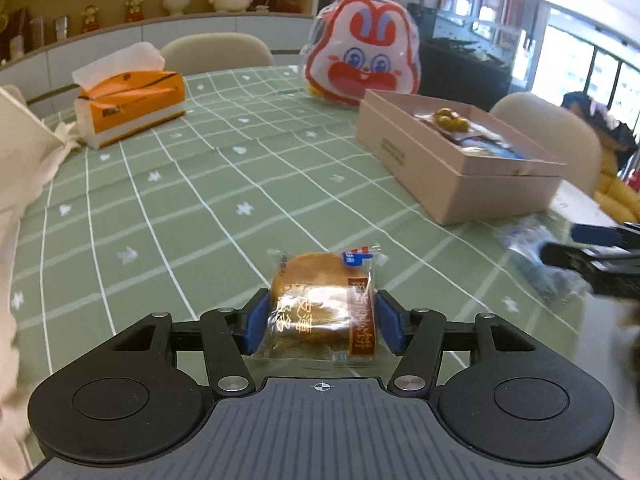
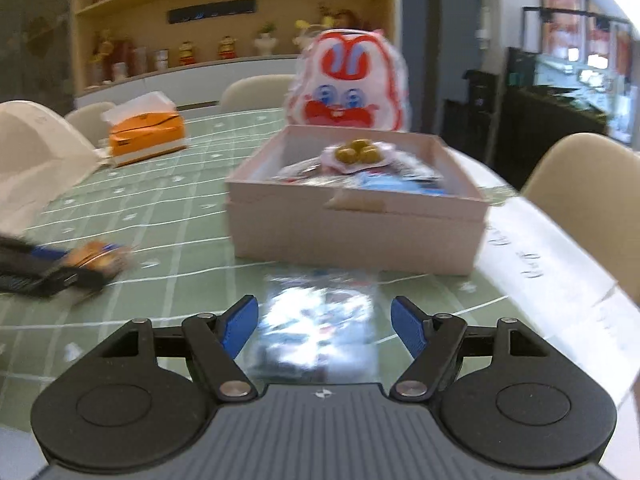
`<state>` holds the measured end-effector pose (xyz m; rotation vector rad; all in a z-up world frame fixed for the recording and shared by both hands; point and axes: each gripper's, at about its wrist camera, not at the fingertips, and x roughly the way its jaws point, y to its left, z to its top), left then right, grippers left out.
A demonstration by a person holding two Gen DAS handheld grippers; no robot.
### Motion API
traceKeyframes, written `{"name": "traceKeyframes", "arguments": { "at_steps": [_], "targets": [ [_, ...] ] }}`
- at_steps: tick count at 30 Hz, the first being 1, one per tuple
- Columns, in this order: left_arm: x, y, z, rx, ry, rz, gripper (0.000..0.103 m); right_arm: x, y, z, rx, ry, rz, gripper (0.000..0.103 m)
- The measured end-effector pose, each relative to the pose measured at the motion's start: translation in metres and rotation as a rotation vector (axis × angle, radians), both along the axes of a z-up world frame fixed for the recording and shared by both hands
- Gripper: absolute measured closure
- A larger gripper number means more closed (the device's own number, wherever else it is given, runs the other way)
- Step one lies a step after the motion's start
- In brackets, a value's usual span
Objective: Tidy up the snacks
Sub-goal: 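Grasp the round bread bun packet with the left tool, then grasp the clear blue-printed candy bag with the right tool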
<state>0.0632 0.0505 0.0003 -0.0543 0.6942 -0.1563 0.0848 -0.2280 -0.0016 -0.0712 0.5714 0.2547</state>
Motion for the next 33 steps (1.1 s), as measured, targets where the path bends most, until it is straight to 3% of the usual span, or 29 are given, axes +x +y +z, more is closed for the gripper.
{"name": "traceKeyframes", "arguments": {
  "at_steps": [6,11,13,18,27,31,33],
  "targets": [
    [-0.020,-0.010,-0.003,-0.028,-0.029,-0.039,0.041,0.020,-0.007,-0.006,0.112,0.137,-0.016,0.024],
    [-0.025,-0.009,-0.004,-0.047,-0.045,-0.043,0.041,0.012,0.011,-0.006,0.077,0.155,0.028,0.024],
    [-0.025,-0.008,-0.004,-0.053,-0.050,-0.042,0.041,0.006,0.019,-0.006,0.045,0.148,0.045,0.039],
    [-0.024,-0.005,-0.005,-0.077,-0.050,-0.038,0.041,-0.012,0.034,0.000,0.023,0.157,0.109,0.043],
    [-0.024,-0.004,-0.005,-0.077,-0.050,-0.038,0.041,-0.049,0.067,0.001,-0.011,0.156,0.241,0.042],
    [-0.024,-0.004,-0.004,-0.077,-0.050,-0.038,0.041,-0.059,0.077,-0.003,-0.068,0.120,0.267,0.029],
    [-0.024,-0.004,-0.004,-0.077,-0.050,-0.038,0.041,-0.065,0.079,-0.006,-0.098,0.099,0.271,0.028]
  ]
}}
